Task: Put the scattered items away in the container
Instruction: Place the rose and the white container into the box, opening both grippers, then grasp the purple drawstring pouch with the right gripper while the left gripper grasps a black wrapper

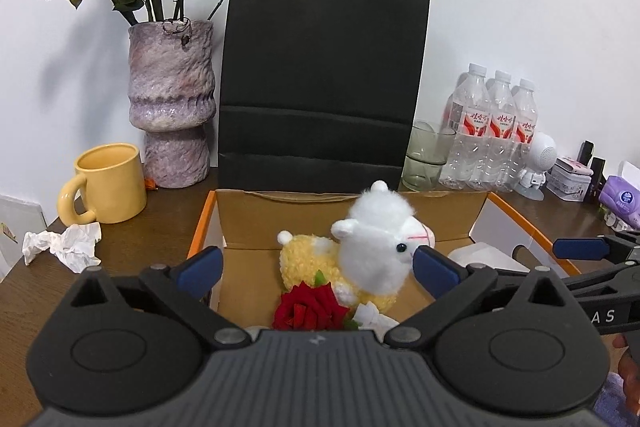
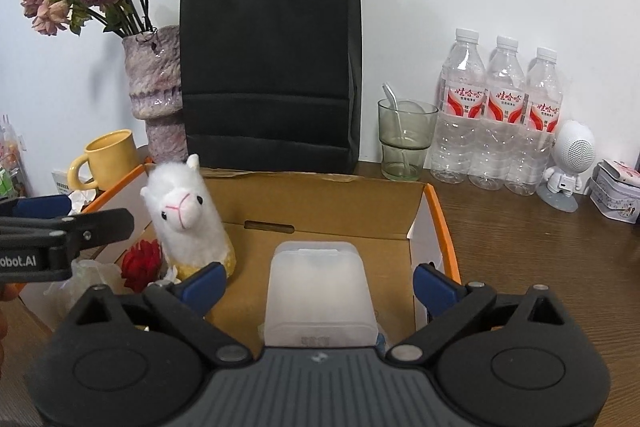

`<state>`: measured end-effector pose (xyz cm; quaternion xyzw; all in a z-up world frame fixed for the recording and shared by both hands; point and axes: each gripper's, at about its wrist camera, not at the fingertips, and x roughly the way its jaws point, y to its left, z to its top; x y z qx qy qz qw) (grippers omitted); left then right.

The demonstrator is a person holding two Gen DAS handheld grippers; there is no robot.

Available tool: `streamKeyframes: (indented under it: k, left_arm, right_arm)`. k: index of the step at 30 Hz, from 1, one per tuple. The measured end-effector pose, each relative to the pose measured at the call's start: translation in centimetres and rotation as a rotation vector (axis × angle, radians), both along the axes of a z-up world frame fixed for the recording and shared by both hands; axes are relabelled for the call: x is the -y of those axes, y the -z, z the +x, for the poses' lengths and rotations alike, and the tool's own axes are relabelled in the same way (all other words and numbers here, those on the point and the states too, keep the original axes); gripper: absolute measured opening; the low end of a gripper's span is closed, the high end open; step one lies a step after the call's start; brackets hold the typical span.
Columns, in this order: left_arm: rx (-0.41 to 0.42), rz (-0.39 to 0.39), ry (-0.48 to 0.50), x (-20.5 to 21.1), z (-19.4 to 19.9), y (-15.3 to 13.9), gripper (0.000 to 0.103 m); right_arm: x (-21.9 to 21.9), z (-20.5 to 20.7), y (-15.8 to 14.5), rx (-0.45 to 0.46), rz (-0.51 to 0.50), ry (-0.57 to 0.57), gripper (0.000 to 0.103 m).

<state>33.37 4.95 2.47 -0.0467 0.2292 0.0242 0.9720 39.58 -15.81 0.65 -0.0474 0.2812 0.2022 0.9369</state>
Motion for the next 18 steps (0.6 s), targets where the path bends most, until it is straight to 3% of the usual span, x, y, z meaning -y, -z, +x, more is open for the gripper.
streamKeyframes:
  k: [9,18]
  left_arm:
    - [0.020,-0.009,0.001,0.4,-1.8,-0.7,0.103]
    - [0.045,0.032,0.052,2.6,-7.6,-1.0,0.103]
  right_arm:
    - [1.2,-2.1,-1.0,0.024,0.003,0.011,0.100]
    - [5.6,-7.6,-0.9,0.033,-0.034,0.038,0.101]
